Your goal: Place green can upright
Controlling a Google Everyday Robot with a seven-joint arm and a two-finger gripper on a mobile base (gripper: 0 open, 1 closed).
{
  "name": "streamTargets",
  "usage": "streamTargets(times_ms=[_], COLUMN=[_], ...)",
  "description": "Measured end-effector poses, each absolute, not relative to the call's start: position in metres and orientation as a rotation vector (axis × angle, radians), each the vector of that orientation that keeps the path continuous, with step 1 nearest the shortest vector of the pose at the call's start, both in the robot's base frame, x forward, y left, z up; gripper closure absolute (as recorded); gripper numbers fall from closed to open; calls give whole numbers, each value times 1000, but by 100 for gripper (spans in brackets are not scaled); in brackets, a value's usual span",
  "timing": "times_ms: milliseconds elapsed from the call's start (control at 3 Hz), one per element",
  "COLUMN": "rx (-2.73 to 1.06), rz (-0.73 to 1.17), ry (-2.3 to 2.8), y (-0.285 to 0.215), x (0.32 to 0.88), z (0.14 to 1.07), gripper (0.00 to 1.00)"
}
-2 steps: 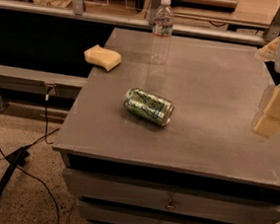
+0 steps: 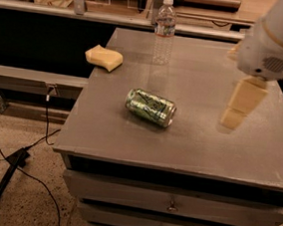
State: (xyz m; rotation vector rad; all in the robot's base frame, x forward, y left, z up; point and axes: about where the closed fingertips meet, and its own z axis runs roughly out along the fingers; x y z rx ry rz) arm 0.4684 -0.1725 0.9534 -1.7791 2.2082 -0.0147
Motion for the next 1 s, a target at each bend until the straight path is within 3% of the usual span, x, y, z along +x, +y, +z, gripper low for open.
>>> streamTargets(times_ms=[667, 1000], rx=[-1939, -1949], rz=[210, 216], ry=[2180, 2170], y=[-35, -25], x=[533, 535], z=[888, 886], gripper=[0, 0])
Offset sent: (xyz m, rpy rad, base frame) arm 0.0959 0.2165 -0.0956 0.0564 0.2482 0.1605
